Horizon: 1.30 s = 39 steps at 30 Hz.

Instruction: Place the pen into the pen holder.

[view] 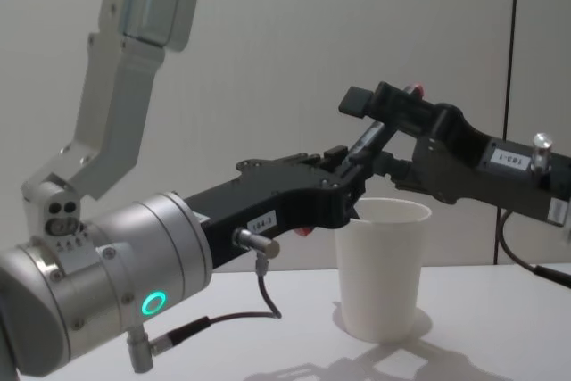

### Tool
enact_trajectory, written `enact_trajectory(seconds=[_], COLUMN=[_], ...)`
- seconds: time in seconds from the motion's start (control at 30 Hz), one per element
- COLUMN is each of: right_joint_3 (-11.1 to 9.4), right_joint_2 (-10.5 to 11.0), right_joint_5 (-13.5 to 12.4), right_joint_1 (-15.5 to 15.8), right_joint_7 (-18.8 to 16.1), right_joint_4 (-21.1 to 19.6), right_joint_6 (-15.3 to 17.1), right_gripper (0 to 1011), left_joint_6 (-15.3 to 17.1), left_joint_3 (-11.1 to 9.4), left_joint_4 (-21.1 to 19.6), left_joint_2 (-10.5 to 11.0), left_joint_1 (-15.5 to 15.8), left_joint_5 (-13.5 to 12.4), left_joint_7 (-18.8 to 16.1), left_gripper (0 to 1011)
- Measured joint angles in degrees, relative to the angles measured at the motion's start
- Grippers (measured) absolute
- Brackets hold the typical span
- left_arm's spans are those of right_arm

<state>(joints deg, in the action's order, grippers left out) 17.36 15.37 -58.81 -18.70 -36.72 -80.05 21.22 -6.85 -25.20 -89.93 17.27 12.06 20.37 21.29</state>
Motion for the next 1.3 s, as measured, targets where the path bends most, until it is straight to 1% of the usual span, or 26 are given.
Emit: enact_trajectory(seconds=[0.37, 0.43, 0.6, 0.63, 0.7, 0.73, 0.77, 0.87, 0.93, 0.97, 1.03, 1.07, 1.1, 1.13, 1.17, 1.23, 1.3], right_joint_3=[0.35, 0.37, 0.45, 0.48, 0.49, 0.50, 0.51, 0.53, 0.54, 0.55, 0.57, 0.57, 0.58, 0.58, 0.58, 0.59, 0.59], right_joint_2=[0.04, 0.05, 0.08, 0.09, 0.10, 0.10, 0.11, 0.12, 0.13, 0.13, 0.13, 0.13, 0.13, 0.13, 0.14, 0.14, 0.14], right_joint_5=[-0.97, -1.04, -1.26, -1.32, -1.36, -1.39, -1.40, -1.45, -1.48, -1.50, -1.53, -1.53, -1.54, -1.54, -1.55, -1.55, -1.57], right_joint_1=[0.08, 0.09, 0.11, 0.12, 0.13, 0.14, 0.14, 0.14, 0.15, 0.14, 0.15, 0.15, 0.14, 0.15, 0.14, 0.15, 0.15], right_joint_7=[0.82, 0.92, 1.16, 1.20, 1.24, 1.28, 1.30, 1.37, 1.39, 1.41, 1.44, 1.45, 1.46, 1.47, 1.51, 1.53, 1.53], right_joint_4=[-0.33, -0.36, -0.44, -0.46, -0.48, -0.50, -0.51, -0.53, -0.54, -0.55, -0.56, -0.57, -0.57, -0.57, -0.57, -0.57, -0.58], right_joint_6=[-0.81, -0.88, -1.09, -1.13, -1.15, -1.18, -1.19, -1.23, -1.26, -1.28, -1.30, -1.31, -1.31, -1.32, -1.32, -1.34, -1.35], right_gripper=[1001, 989, 882, 836, 786, 786, 732, 628, 590, 533, 461, 461, 396, 387, 336, 278, 243], left_joint_6=[0.00, 0.00, 0.00, 0.00, 0.00, 0.00, 0.00, 0.00, 0.00, 0.00, 0.00, 0.00, 0.00, 0.00, -0.01, -0.02, -0.02], left_joint_3=[0.00, 0.00, 0.00, 0.00, 0.00, 0.00, 0.00, 0.00, 0.00, 0.00, 0.00, 0.00, 0.00, 0.00, 0.00, 0.00, 0.00], left_joint_4=[0.00, 0.00, 0.00, 0.00, 0.00, 0.00, 0.00, 0.00, 0.00, 0.00, 0.00, 0.00, 0.00, 0.00, 0.00, 0.00, 0.00], left_joint_2=[0.00, 0.00, 0.00, 0.00, 0.00, 0.00, 0.00, 0.00, 0.00, 0.00, 0.00, 0.00, 0.00, 0.00, 0.00, 0.00, 0.00], left_joint_1=[0.00, 0.00, 0.00, 0.00, 0.00, 0.00, 0.00, 0.00, 0.00, 0.00, 0.00, 0.00, 0.00, 0.00, 0.00, 0.00, 0.00], left_joint_5=[0.00, 0.00, 0.00, 0.00, 0.00, 0.00, 0.00, 0.00, 0.00, 0.00, 0.00, 0.00, 0.00, 0.00, 0.00, 0.00, 0.00], left_joint_7=[0.00, 0.00, 0.00, 0.00, 0.00, 0.00, 0.00, 0.00, 0.00, 0.00, 0.00, 0.00, 0.00, 0.00, 0.00, 0.01, 0.01], left_gripper=[182, 182, 182, 182, 182, 182, 182, 183, 182, 182, 182, 182, 182, 182, 181, 182, 182])
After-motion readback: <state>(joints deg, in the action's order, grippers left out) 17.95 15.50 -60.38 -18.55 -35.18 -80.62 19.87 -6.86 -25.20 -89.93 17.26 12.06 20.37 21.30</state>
